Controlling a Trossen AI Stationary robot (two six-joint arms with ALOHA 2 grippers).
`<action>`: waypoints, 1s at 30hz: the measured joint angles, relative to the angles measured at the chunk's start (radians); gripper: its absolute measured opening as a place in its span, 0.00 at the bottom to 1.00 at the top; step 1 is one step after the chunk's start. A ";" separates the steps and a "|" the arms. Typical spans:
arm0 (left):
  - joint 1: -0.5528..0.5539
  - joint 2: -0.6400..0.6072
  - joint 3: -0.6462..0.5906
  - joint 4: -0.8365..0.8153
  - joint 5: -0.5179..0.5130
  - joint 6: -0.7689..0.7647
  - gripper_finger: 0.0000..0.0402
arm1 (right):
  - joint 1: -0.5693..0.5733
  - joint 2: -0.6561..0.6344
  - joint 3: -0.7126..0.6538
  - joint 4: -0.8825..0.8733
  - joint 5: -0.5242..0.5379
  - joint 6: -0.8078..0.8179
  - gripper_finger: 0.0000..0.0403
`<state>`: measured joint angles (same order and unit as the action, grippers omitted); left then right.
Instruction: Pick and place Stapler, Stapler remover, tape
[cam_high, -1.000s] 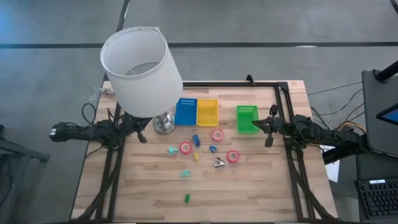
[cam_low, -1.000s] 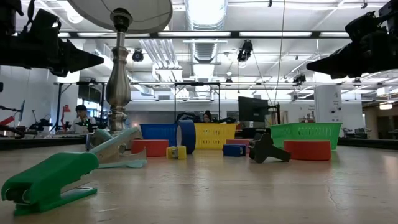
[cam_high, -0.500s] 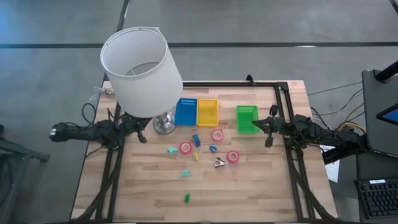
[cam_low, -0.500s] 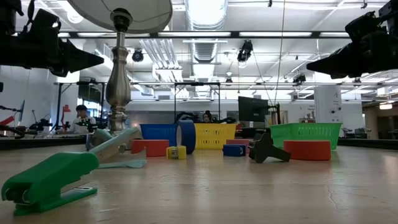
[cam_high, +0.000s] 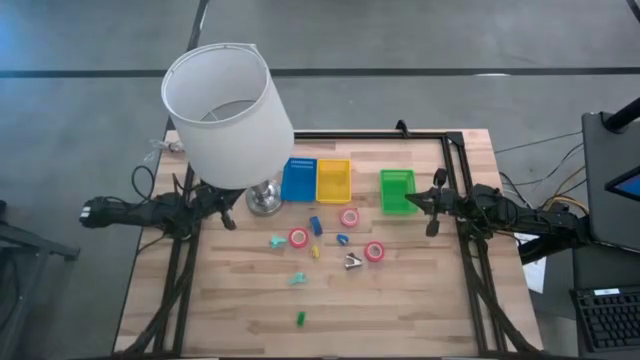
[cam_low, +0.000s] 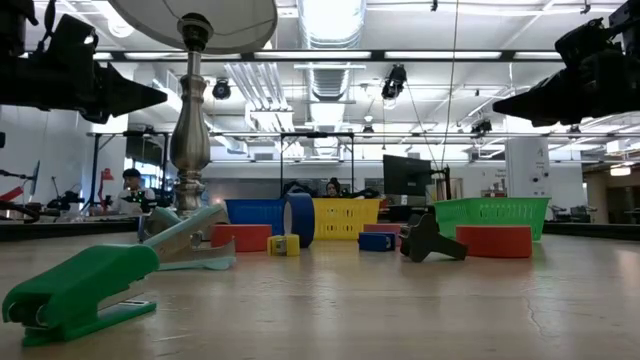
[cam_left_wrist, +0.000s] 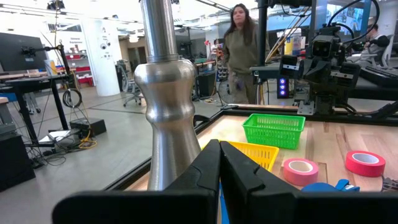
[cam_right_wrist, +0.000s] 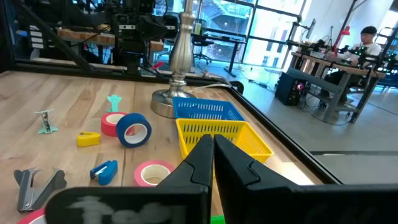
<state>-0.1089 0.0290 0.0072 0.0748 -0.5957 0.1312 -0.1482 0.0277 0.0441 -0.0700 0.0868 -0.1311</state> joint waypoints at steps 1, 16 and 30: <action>0.000 0.000 0.000 0.000 0.000 0.000 0.03 | 0.000 0.000 0.000 0.000 0.000 0.000 0.02; 0.000 0.000 0.000 0.001 -0.010 0.007 0.03 | 0.000 0.000 0.000 0.000 0.000 0.000 0.02; 0.000 0.000 0.000 0.020 -0.019 -0.171 0.03 | 0.000 0.000 0.000 0.000 0.000 -0.006 0.02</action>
<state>-0.1085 0.0289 0.0071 0.0944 -0.6147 -0.0396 -0.1485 0.0277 0.0440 -0.0702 0.0868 -0.1373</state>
